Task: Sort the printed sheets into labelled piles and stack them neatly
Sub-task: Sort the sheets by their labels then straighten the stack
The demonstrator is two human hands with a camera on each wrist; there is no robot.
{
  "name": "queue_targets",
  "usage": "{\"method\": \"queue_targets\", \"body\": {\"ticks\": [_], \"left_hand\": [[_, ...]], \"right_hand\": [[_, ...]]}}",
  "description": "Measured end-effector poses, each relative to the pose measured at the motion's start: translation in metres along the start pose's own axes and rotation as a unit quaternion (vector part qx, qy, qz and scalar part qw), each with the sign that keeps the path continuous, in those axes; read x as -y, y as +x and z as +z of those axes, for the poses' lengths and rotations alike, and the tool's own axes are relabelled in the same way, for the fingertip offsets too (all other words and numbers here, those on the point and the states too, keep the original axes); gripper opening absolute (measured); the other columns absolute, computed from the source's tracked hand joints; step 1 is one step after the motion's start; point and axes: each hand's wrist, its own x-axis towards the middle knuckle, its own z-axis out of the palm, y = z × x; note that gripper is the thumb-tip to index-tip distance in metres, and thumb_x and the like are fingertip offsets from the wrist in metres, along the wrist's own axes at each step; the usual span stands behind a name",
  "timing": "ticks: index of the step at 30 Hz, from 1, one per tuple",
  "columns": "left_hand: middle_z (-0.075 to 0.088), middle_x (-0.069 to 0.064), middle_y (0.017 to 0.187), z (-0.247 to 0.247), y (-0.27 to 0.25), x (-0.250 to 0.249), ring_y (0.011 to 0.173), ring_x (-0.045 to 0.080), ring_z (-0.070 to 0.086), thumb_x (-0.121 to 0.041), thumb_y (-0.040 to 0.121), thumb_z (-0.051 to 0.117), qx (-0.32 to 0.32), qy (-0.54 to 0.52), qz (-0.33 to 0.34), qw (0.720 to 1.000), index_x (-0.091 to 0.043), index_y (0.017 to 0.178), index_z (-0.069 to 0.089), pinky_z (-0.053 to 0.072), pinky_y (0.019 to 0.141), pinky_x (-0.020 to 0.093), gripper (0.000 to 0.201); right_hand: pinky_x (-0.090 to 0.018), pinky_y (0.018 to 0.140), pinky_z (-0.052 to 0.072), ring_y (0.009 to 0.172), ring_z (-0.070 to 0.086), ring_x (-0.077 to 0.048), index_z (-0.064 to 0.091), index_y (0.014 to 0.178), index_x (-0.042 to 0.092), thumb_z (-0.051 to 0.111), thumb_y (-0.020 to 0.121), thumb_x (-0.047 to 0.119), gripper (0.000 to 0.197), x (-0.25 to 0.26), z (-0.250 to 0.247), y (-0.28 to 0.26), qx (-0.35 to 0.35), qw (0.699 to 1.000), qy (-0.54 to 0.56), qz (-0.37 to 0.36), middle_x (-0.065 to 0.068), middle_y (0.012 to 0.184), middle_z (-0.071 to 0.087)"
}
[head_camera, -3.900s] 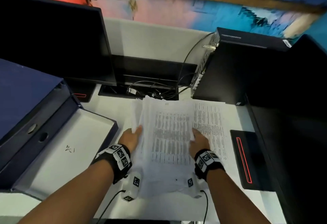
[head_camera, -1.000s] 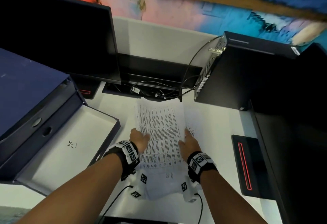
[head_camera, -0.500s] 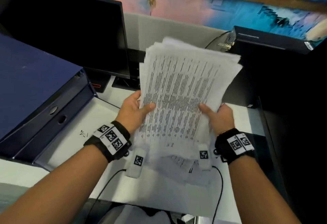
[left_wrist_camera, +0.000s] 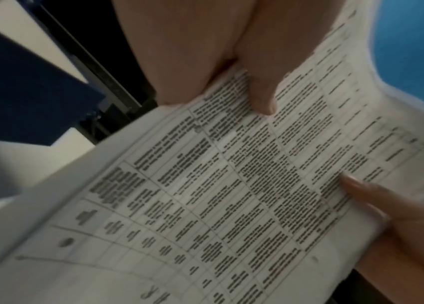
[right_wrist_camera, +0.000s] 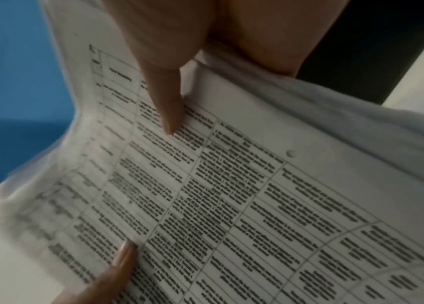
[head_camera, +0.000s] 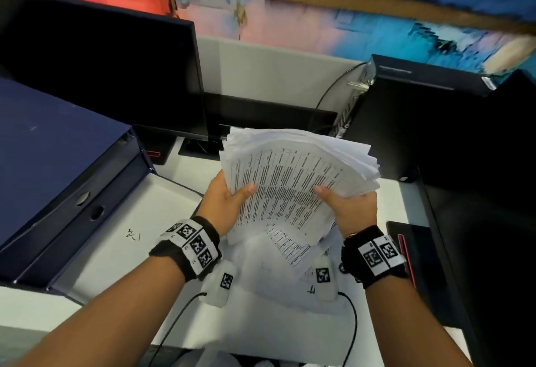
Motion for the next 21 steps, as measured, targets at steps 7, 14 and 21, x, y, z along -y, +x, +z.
{"method": "queue_targets", "body": {"ticks": [7,14,21], "left_hand": [[0.071,0.002,0.119,-0.018,0.008,-0.02,0.113,0.018,0.067,-0.034,0.072,0.086,0.008,-0.071,0.033,0.997,-0.02,0.125,0.059,0.056,0.092,0.046,0.061],[0.069,0.007,0.123,-0.017,0.021,-0.012,0.116,0.022,0.067,-0.025,0.058,0.096,0.042,-0.096,0.0,0.994,-0.018,0.132,0.053,0.056,0.092,0.049,0.086],[0.074,-0.013,0.107,-0.005,0.014,0.02,0.099,-0.001,0.069,-0.022,0.084,0.077,0.062,0.028,-0.036,0.997,-0.032,0.112,0.067,0.055,0.086,0.022,0.032]], "right_hand": [[-0.031,0.075,0.061,0.09,0.073,-0.011,0.069,0.107,-0.003,0.084,0.067,0.007,0.044,0.02,-0.01,0.003,0.006,0.992,-0.053,-0.112,-0.005,0.096,0.076],[-0.024,0.071,0.06,0.09,0.072,-0.009,0.057,0.114,0.024,0.088,0.058,0.007,0.066,0.015,-0.003,0.011,0.003,0.995,-0.019,-0.093,-0.003,0.105,0.068],[-0.033,0.078,0.061,0.094,0.073,-0.018,0.071,0.107,0.008,0.087,0.067,0.009,0.042,-0.006,0.0,0.012,-0.041,0.998,-0.033,-0.026,-0.004,0.101,0.075]]}}
